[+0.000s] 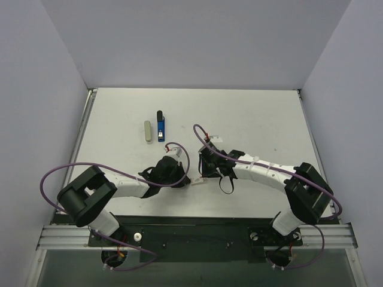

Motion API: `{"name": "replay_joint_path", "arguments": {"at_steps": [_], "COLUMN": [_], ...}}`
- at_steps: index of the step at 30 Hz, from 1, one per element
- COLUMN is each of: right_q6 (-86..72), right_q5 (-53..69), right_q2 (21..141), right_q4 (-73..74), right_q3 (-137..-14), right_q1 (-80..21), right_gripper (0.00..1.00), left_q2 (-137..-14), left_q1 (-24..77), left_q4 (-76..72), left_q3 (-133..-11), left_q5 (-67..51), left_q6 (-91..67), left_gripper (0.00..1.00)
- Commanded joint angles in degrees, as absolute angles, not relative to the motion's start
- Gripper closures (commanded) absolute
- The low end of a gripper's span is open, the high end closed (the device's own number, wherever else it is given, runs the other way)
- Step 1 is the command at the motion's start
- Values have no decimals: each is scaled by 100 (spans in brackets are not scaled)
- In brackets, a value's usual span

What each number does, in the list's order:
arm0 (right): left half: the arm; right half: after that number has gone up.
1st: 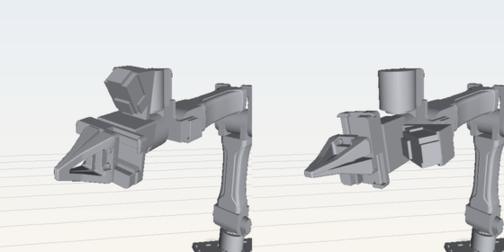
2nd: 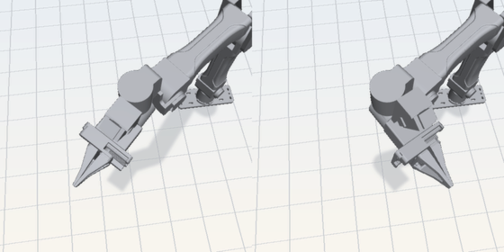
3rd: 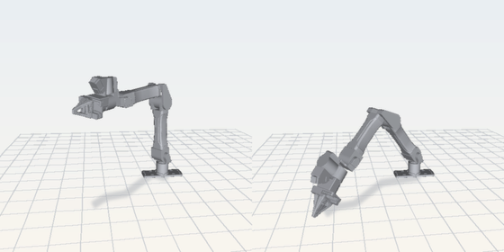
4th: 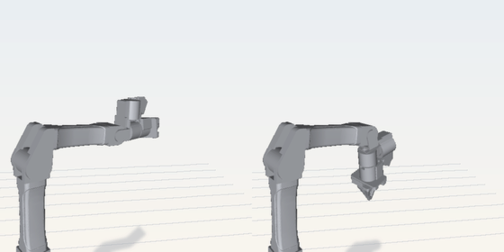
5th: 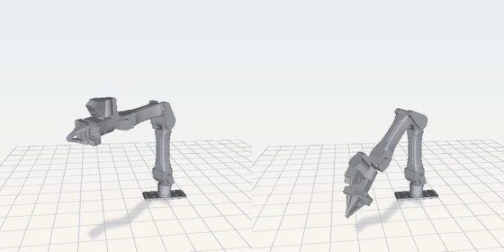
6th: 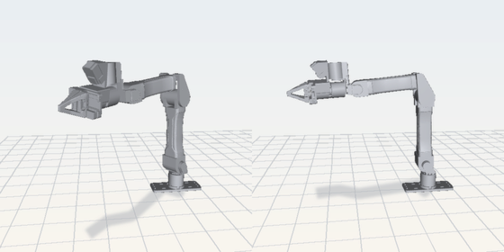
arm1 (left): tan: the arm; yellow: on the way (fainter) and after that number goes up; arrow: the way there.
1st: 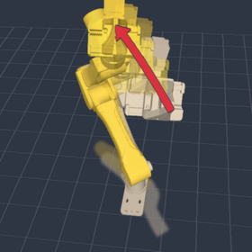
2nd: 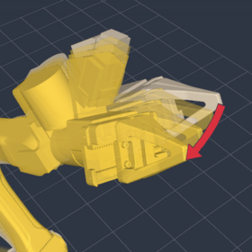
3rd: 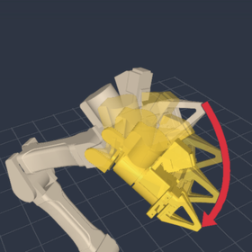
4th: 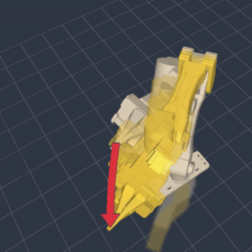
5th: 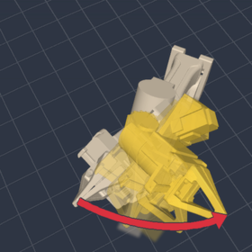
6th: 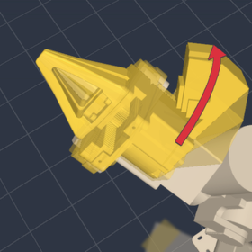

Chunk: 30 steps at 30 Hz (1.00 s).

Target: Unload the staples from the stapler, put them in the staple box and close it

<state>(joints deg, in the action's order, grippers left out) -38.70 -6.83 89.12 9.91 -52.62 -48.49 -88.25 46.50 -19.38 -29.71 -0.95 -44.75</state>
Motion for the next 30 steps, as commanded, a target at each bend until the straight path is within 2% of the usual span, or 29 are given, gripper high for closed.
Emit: {"name": "replay_joint_path", "arguments": {"at_steps": [1,7,12,30], "right_q6": [-3841,-3955,-4025,-4113], "right_q5": [-1054,-1125,-1002,-44], "right_q2": [8701,8657,8824,9457], "right_q4": [1380,1415,1354,677], "right_q3": [-5151,-4940,-4843,-4896], "right_q1": [-4782,-4632,-4439,-4526], "right_gripper": [71,77,100,100], "left_q2": [-8938,-8965,-8974,-9255], "left_q1": [4649,4649,4649,4658], "left_q4": [-1749,-1767,-1775,-1749], "left_q3": [-3041,-3050,-3085,-3287], "left_q5": [-149,-167,-167,-255], "left_q6": [-4368,-4377,-4359,-4324], "left_gripper": [100,100,100,100]}}
